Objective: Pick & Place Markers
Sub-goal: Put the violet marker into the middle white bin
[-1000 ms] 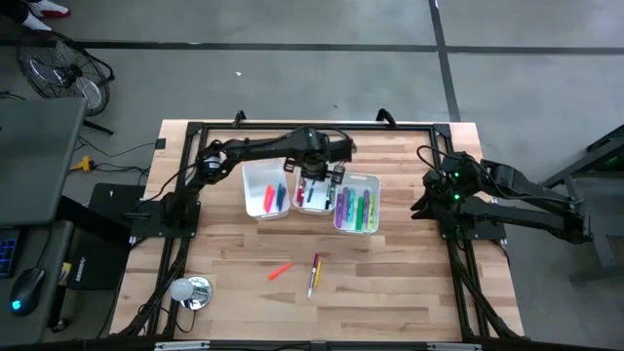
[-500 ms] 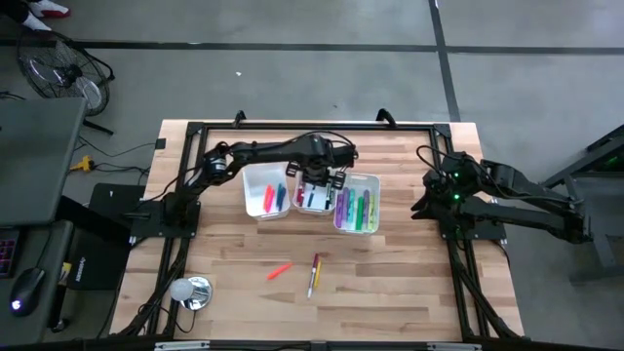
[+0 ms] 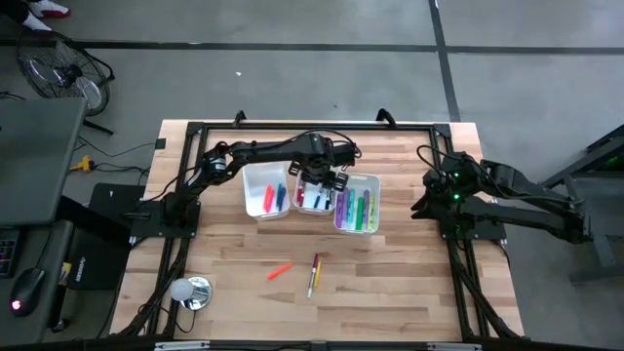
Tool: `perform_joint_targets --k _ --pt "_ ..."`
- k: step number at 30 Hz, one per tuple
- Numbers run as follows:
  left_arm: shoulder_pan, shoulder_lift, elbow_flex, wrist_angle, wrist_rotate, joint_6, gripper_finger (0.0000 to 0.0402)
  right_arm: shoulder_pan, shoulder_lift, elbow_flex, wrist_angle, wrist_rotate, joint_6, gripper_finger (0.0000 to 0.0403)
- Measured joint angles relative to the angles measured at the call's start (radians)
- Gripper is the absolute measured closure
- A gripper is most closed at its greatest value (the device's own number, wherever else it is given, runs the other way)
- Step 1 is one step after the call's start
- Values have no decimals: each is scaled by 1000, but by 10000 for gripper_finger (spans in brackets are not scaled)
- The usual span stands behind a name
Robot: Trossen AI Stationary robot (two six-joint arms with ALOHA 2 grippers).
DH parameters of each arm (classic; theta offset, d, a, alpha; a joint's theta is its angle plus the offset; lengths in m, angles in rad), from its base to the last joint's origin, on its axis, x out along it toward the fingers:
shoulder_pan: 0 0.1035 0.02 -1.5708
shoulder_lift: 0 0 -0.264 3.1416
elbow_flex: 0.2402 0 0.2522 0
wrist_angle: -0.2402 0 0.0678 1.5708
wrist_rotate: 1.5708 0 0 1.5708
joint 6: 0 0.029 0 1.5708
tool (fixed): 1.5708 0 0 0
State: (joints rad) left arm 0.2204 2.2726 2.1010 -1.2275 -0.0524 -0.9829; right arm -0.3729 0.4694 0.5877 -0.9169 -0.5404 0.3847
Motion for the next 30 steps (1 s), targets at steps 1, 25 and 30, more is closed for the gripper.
perform_joint_targets --k 1,25,30 --pt "0 0 0 -1 6 10 240 0 0 0 0 0 0 226" --pt "-317 -142 -1 -151 -58 -319 229 0 0 0 0 -19 -28 226" --pt "-420 -142 0 -94 -54 -444 229 0 0 0 0 -19 -31 226"
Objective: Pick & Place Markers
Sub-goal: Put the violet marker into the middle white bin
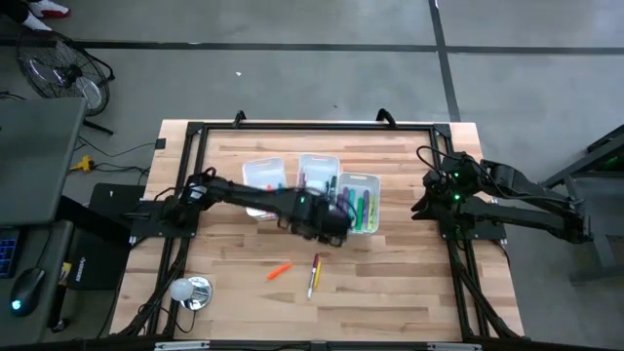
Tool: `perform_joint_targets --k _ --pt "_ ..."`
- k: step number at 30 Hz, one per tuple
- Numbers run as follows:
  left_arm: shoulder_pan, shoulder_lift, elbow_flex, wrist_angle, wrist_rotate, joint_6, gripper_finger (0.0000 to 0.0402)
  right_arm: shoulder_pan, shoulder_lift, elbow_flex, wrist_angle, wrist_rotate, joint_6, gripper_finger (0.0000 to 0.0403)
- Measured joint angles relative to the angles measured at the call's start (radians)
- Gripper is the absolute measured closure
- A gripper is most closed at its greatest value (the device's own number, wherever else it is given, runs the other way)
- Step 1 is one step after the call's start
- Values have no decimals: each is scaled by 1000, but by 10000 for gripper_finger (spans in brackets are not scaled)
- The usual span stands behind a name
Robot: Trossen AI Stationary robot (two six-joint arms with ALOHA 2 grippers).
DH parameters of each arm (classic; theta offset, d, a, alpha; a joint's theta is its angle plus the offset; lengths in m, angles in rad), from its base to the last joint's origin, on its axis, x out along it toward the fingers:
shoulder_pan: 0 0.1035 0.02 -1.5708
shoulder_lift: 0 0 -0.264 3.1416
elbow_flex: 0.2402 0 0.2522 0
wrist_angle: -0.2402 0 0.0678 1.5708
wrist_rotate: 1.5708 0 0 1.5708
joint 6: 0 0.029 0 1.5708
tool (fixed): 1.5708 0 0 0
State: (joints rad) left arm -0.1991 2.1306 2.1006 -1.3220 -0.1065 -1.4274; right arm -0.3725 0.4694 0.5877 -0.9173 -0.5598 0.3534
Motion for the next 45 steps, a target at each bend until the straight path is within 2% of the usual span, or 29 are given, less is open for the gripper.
perform_joint_targets --k 3,6,8,11,13,14,15,19,24,27,45 --pt "-41 43 3 72 19 -69 229 0 0 0 -2 -6 -17 226" --pt "-76 65 -6 42 42 -105 229 0 0 0 -2 -14 -22 226" --pt "-89 91 8 95 75 -135 229 0 -3 0 -5 -24 -33 226" --pt "-111 123 -8 54 76 -170 229 0 -8 0 -8 -32 -42 226" --pt "-112 156 3 122 89 -203 229 0 -12 0 -14 -31 -50 226" --pt "-112 160 1 100 97 -209 229 0 -13 0 -14 -32 -52 226" --pt "-113 162 -3 66 105 -208 229 0 -13 0 -18 -33 -52 226" --pt "-115 193 6 133 157 -194 229 0 -13 0 -31 -34 -71 226" --pt "-116 220 4 128 179 -200 229 0 -20 0 -44 -45 -75 226" --pt "-116 229 -2 85 179 -200 229 0 -20 0 -47 -57 -78 226" --pt "-115 227 0 61 175 -154 229 0 -20 0 -76 -61 -101 226"
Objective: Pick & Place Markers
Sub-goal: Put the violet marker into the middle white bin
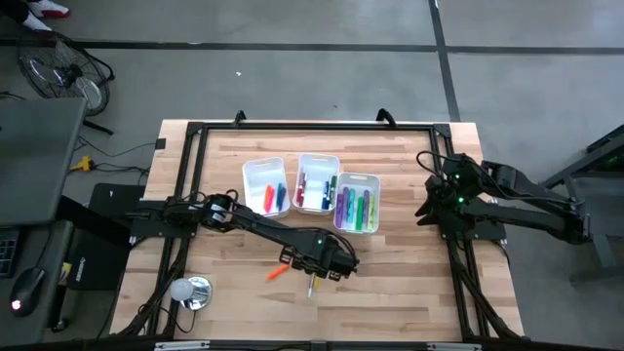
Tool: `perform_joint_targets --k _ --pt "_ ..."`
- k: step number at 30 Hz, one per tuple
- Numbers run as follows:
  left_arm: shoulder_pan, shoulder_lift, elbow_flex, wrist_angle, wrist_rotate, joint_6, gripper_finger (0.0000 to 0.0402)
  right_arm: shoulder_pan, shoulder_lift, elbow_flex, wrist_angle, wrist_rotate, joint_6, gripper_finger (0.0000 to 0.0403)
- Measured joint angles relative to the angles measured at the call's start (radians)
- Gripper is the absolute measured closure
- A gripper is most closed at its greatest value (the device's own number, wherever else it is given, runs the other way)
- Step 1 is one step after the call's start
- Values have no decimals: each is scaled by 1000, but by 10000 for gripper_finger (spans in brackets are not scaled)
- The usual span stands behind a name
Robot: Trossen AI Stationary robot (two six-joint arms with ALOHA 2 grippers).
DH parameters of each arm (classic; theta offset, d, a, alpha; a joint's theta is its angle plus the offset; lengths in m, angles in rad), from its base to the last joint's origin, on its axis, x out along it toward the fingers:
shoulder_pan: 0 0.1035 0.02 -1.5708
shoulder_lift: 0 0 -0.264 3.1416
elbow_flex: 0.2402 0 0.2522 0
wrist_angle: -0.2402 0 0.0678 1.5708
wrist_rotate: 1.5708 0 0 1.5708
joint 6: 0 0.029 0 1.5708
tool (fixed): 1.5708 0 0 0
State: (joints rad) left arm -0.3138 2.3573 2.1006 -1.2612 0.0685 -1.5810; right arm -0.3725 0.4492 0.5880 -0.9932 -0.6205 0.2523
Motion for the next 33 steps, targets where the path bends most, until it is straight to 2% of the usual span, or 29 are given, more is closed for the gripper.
perform_joint_targets --k 7,33 --pt "6 0 0 1 -30 13 229 0 0 0 0 0 -7 226" --pt "46 0 0 -14 -25 66 229 0 0 0 0 0 -6 226"
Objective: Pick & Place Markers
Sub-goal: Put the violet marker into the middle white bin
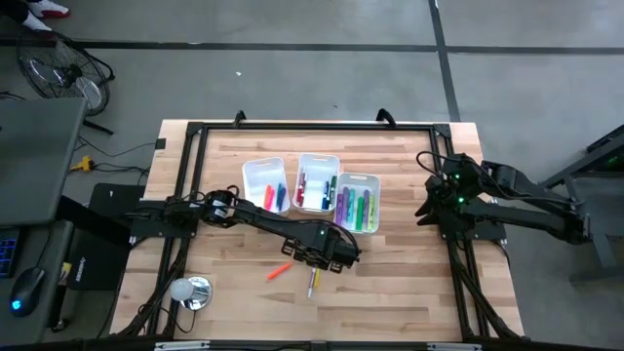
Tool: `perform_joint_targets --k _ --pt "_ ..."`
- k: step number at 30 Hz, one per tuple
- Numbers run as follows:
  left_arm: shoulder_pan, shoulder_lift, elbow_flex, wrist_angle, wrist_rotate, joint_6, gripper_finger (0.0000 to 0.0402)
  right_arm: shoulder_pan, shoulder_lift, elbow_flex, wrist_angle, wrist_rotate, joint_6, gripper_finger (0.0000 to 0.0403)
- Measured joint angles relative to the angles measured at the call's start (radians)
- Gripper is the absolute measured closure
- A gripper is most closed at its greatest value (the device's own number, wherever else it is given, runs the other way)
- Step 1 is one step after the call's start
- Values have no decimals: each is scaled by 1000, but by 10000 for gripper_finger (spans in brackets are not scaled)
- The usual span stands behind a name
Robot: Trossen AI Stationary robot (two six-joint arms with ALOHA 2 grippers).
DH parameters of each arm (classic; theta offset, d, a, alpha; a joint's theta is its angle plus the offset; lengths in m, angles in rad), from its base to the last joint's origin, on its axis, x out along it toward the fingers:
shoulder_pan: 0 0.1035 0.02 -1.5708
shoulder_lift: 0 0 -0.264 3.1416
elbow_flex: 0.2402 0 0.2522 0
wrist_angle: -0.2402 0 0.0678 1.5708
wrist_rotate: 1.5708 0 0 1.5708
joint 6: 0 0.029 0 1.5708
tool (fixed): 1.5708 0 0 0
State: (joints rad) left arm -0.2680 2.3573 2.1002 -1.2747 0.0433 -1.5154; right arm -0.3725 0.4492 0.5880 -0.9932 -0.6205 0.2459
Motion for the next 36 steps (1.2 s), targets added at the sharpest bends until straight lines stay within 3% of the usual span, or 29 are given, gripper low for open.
perform_joint_targets --k 25,36 --pt "-34 1 0 9 34 -36 229 0 0 0 -6 0 -27 226" --pt "-56 63 2 80 84 -86 229 0 0 0 -14 0 -27 226"
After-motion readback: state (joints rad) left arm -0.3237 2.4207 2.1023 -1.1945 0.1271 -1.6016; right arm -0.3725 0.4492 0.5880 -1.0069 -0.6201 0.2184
